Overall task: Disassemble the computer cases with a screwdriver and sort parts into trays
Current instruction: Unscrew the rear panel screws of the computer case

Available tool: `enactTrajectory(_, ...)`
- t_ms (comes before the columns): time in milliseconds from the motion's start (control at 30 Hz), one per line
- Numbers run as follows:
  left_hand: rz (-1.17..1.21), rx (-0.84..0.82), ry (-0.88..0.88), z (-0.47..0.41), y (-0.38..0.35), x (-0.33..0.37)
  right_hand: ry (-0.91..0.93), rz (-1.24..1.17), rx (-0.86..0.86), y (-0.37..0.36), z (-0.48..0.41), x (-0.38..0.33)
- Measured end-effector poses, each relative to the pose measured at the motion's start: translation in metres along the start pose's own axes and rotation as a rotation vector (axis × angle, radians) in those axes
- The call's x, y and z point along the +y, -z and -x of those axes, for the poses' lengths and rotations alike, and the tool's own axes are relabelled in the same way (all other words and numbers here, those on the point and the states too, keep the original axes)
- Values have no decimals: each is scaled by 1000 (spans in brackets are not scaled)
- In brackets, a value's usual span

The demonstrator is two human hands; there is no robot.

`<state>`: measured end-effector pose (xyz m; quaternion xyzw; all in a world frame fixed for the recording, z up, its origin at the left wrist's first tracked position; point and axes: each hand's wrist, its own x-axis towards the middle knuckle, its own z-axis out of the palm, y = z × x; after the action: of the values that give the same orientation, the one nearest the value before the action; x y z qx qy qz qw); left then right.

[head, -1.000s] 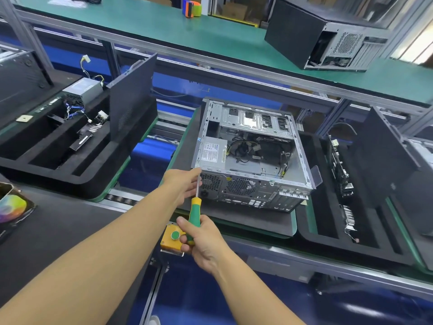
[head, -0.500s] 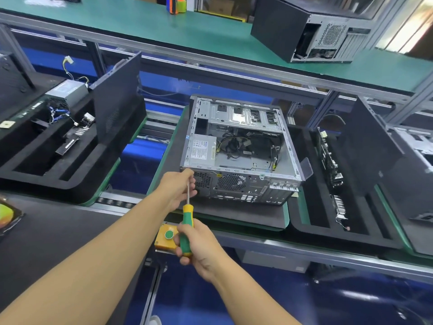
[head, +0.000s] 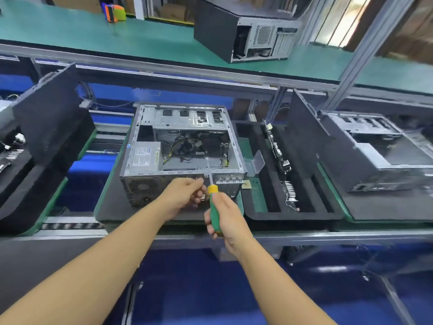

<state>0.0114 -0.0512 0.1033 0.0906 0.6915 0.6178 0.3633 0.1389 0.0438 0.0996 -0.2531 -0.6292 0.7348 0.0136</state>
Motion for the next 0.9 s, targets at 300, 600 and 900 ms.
enactTrajectory(300,-500,-210,-165,-32,-128,16,77,52,307,132,6,-41)
enactTrajectory(600,-748,-82,-91,-109,-214,4,35,278,497,199,-4,-47)
enactTrajectory(900,-1083,-240,36,-171,-233,16,-38,255,556,226,-63,-60)
